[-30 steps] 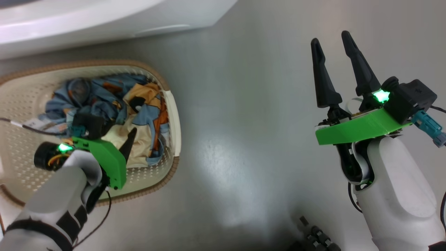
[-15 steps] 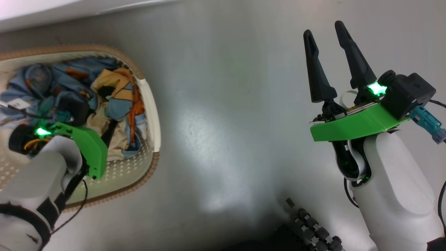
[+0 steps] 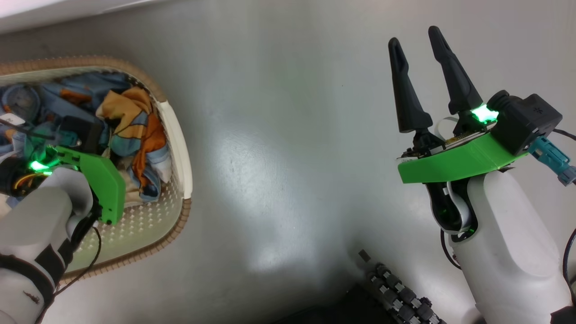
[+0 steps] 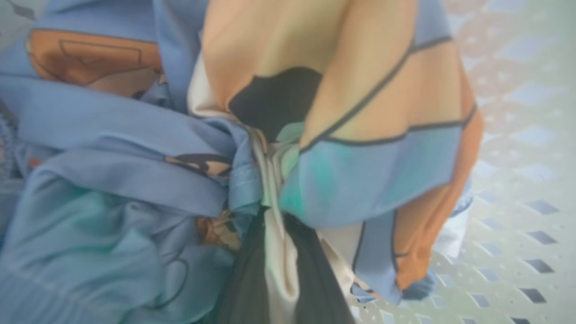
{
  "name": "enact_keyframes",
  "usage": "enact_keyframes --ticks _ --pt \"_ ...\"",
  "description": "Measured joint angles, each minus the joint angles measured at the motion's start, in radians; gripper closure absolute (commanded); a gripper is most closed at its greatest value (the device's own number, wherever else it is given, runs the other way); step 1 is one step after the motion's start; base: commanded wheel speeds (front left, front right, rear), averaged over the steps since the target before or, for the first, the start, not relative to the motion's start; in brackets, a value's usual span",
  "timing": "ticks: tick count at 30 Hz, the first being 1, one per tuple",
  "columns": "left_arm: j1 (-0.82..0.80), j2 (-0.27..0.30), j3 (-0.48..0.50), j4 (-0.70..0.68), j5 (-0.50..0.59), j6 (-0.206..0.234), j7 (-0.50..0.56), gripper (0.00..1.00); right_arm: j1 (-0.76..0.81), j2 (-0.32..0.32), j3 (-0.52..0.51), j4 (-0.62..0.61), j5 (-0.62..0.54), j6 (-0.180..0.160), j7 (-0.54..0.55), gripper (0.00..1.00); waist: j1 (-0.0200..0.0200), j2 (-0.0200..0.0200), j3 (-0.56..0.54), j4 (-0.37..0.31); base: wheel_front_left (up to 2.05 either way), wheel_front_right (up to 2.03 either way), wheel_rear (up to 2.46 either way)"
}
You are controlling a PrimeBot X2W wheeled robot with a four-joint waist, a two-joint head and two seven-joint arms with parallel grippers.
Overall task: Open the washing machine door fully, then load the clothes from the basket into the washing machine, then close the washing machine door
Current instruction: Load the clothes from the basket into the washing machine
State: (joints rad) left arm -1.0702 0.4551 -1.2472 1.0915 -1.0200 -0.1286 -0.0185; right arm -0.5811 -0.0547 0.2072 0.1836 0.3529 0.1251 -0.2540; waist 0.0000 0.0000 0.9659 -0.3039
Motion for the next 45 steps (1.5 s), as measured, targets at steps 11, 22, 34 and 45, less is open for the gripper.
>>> enact_keyframes --ticks 11,22,34,45 --pt "0.047 -0.021 -0.013 0.011 -0.076 0.000 -0.163 1.00 -0.001 0.001 0.005 0.019 0.008 0.000 0.000 0.00 -0.0001 0.0000 -0.092 0.038 0.00 0.00 0.00" --pt "0.123 -0.041 -0.014 -0.045 -0.128 0.000 -0.229 1.00 0.000 0.001 0.007 0.068 0.009 0.000 0.000 0.00 0.0000 0.0000 -0.216 0.079 0.00 0.00 0.00" --pt "0.255 -0.050 0.183 -0.161 -0.044 0.000 -0.230 1.00 0.064 0.000 -0.018 0.125 0.008 0.000 0.000 0.00 -0.0002 0.0000 -0.393 0.126 0.00 0.00 0.00" --pt "0.390 -0.071 0.455 -0.303 0.127 0.000 -0.230 1.00 0.123 -0.005 -0.027 0.150 0.008 0.000 0.000 0.00 -0.0003 0.0000 -0.545 0.177 0.00 0.00 0.00"
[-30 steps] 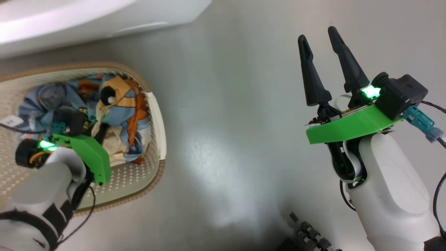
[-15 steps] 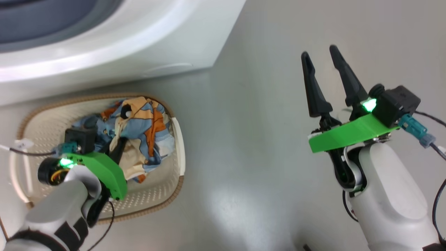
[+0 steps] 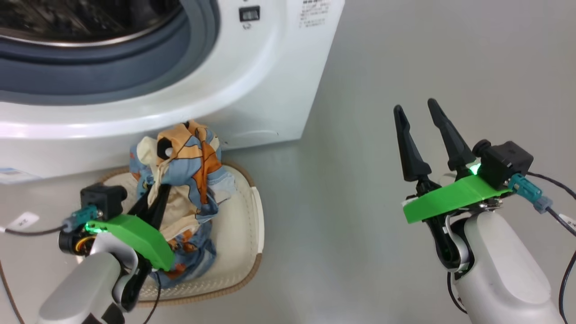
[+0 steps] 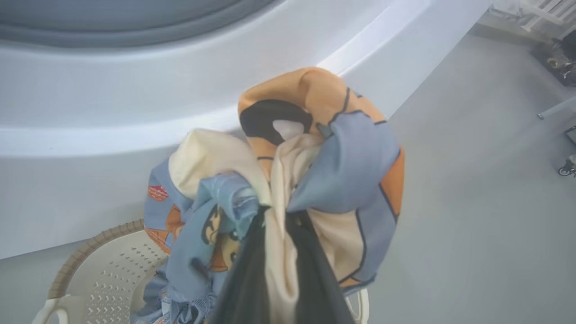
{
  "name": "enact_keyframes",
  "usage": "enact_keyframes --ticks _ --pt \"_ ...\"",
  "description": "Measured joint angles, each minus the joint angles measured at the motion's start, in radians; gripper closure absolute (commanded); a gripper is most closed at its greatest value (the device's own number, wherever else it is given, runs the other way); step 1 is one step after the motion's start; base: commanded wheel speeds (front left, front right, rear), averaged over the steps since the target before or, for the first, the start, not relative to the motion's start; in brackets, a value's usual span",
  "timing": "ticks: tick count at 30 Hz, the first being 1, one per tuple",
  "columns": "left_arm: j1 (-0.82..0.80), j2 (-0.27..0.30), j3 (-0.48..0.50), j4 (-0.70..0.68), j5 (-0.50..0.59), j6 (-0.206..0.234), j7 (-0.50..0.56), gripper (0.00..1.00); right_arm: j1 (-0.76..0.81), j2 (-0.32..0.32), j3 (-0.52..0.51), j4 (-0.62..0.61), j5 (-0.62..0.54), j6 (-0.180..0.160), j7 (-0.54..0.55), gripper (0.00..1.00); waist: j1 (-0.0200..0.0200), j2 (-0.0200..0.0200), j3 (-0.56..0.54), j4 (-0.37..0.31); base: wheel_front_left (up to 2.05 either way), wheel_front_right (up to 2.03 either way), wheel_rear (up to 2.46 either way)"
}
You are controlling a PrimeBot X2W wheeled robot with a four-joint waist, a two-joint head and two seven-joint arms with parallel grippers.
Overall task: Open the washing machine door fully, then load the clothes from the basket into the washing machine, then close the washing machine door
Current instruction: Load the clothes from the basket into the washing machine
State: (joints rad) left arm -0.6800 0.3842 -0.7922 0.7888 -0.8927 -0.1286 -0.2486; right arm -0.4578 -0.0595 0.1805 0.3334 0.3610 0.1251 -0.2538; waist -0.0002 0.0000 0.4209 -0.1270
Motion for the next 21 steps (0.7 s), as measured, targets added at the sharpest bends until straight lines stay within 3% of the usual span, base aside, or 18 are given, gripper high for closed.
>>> enact_keyframes --ticks 13,21 --pt "0.195 -0.046 0.254 -0.186 0.159 0.004 -0.001 1.00 0.085 -0.036 -0.002 0.030 0.027 0.000 0.000 0.00 0.0001 0.0000 -0.160 0.044 0.00 0.00 0.00" --pt "0.289 -0.063 0.383 -0.291 0.207 0.044 -0.001 1.00 0.118 -0.054 -0.002 0.034 0.053 0.000 0.000 0.00 0.0001 0.0000 -0.246 0.065 0.00 0.00 0.00"
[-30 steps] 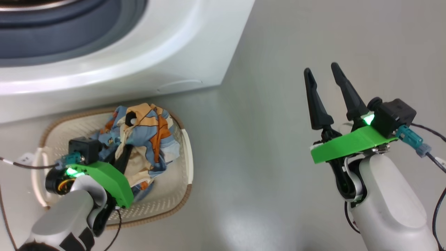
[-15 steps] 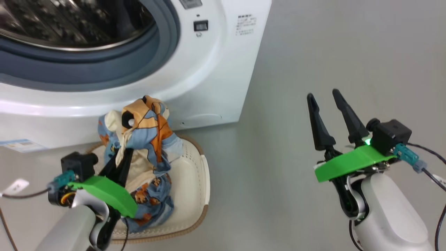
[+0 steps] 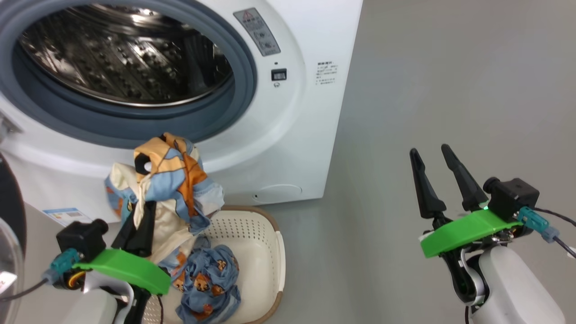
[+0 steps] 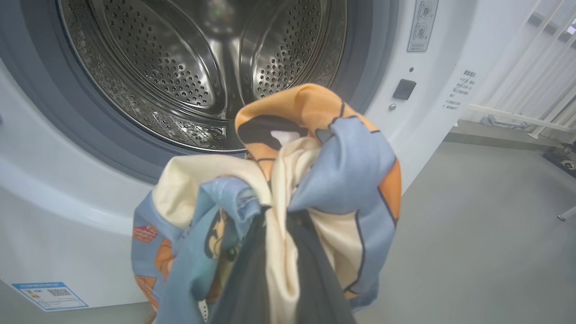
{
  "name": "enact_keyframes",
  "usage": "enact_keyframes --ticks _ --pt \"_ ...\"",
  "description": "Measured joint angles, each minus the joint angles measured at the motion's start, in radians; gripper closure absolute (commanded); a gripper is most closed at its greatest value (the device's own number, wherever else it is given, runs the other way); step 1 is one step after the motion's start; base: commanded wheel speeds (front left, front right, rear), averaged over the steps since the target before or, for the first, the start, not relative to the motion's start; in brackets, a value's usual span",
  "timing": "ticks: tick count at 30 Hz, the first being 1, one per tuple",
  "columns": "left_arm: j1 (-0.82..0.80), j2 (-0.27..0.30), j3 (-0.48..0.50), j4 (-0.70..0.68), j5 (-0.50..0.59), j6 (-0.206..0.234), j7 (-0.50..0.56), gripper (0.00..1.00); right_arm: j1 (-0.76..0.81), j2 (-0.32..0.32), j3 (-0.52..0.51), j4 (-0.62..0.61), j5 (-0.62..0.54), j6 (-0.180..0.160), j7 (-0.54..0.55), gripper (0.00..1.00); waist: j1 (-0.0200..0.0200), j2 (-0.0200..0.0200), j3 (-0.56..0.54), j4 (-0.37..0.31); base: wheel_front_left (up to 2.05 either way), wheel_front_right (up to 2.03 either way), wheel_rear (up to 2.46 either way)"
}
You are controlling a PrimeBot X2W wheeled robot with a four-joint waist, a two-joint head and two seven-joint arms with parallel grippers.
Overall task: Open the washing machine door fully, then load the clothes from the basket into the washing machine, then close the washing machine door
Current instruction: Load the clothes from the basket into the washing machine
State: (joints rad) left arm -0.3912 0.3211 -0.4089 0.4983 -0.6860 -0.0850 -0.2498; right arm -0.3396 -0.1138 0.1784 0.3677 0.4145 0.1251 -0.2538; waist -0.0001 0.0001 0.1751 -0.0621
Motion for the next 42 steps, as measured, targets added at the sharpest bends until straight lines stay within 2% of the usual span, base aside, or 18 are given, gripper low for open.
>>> enact_keyframes --ticks 8,16,29,36,42 --pt "0.064 -0.016 0.035 -0.094 0.040 0.026 0.000 1.00 0.029 -0.013 -0.001 0.002 0.008 0.000 0.000 0.00 0.0000 0.0000 -0.052 0.017 0.00 0.00 0.00" --pt "0.100 -0.025 0.062 -0.163 0.056 0.044 0.000 1.00 0.039 -0.018 0.000 0.002 0.009 0.000 0.000 0.00 0.0001 0.0000 -0.060 0.019 0.00 0.00 0.00" --pt "0.106 -0.026 0.074 -0.170 0.063 0.060 0.000 1.00 0.040 -0.026 0.006 0.002 0.009 0.000 0.000 0.00 0.0001 0.0000 -0.047 0.015 0.00 0.00 0.00" --pt "-0.008 -0.024 0.094 -0.161 0.052 0.049 0.005 1.00 0.037 -0.030 0.011 0.000 0.007 0.000 0.000 0.00 0.0001 0.0000 -0.015 0.012 0.00 0.00 0.00" --pt "-0.164 -0.013 0.105 -0.069 0.044 0.021 0.026 1.00 0.029 -0.030 0.012 -0.006 -0.002 0.000 0.000 0.00 0.0002 0.0000 0.036 0.006 0.00 0.00 0.00"
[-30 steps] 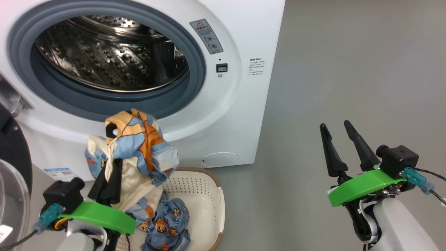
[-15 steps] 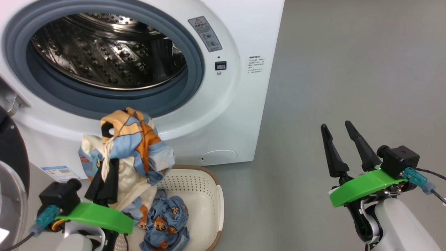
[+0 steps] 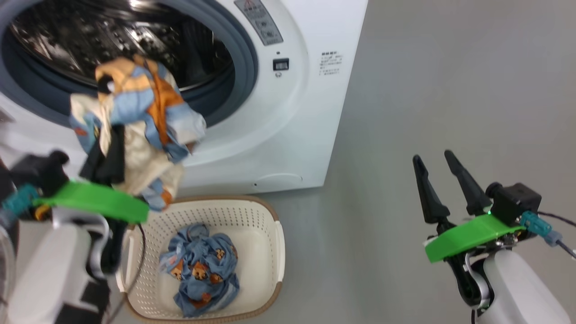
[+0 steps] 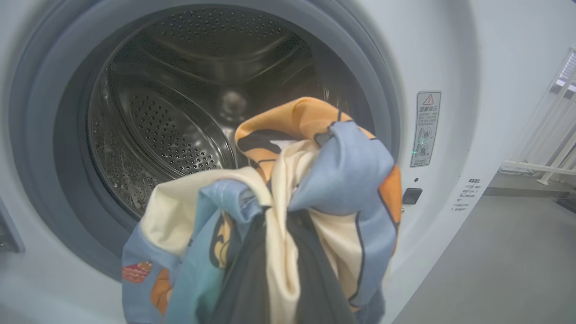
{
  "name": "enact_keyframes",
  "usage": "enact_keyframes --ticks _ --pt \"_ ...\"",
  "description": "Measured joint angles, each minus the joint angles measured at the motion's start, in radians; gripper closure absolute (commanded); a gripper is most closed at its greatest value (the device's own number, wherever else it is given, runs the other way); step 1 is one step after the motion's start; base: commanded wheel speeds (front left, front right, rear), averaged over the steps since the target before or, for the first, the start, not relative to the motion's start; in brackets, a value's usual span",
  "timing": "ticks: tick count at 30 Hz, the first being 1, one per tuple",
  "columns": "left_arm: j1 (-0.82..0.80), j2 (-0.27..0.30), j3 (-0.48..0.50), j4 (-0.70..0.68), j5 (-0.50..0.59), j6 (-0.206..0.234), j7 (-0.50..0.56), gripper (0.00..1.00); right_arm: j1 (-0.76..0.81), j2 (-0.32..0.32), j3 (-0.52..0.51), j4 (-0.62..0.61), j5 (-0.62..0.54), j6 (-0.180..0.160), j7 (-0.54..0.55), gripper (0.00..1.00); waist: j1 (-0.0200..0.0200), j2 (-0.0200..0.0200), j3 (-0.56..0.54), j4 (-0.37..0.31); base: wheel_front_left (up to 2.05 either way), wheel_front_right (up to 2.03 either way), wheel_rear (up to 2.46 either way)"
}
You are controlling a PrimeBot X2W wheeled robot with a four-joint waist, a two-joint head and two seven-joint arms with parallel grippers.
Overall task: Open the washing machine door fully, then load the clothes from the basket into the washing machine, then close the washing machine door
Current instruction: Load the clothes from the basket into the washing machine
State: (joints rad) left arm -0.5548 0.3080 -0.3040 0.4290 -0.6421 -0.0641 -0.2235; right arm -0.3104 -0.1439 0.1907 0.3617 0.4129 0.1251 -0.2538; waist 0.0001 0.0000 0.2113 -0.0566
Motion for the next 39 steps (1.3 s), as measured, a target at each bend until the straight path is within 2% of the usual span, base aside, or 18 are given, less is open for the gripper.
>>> enact_keyframes --ticks 11,19,26,34,39 --pt "-0.342 0.026 0.001 0.281 0.011 -0.041 0.002 1.00 -0.070 0.020 -0.006 -0.043 -0.045 0.000 0.000 0.00 0.0001 0.0000 0.147 -0.034 0.00 0.00 0.00" --pt "-0.574 0.067 -0.002 0.431 0.053 -0.051 -0.016 1.00 -0.106 0.052 -0.022 -0.085 -0.067 0.000 0.000 0.00 0.0001 0.0000 0.279 -0.075 0.00 0.00 0.00" --pt "-0.711 0.090 -0.014 0.542 0.055 -0.062 -0.025 1.00 -0.116 0.072 -0.035 -0.112 -0.083 0.000 0.000 0.00 0.0002 0.0000 0.383 -0.120 0.00 0.00 0.00" --pt "-0.847 0.115 -0.045 0.584 0.086 -0.063 -0.031 1.00 -0.116 0.083 -0.037 -0.136 -0.099 0.000 0.000 0.00 0.0001 0.0000 0.468 -0.179 0.00 0.00 0.00" --pt "-0.897 0.126 -0.015 0.476 0.145 -0.060 -0.032 1.00 -0.116 0.086 -0.036 -0.147 -0.099 0.000 0.000 0.00 0.0000 0.0000 0.497 -0.215 0.00 0.00 0.00"
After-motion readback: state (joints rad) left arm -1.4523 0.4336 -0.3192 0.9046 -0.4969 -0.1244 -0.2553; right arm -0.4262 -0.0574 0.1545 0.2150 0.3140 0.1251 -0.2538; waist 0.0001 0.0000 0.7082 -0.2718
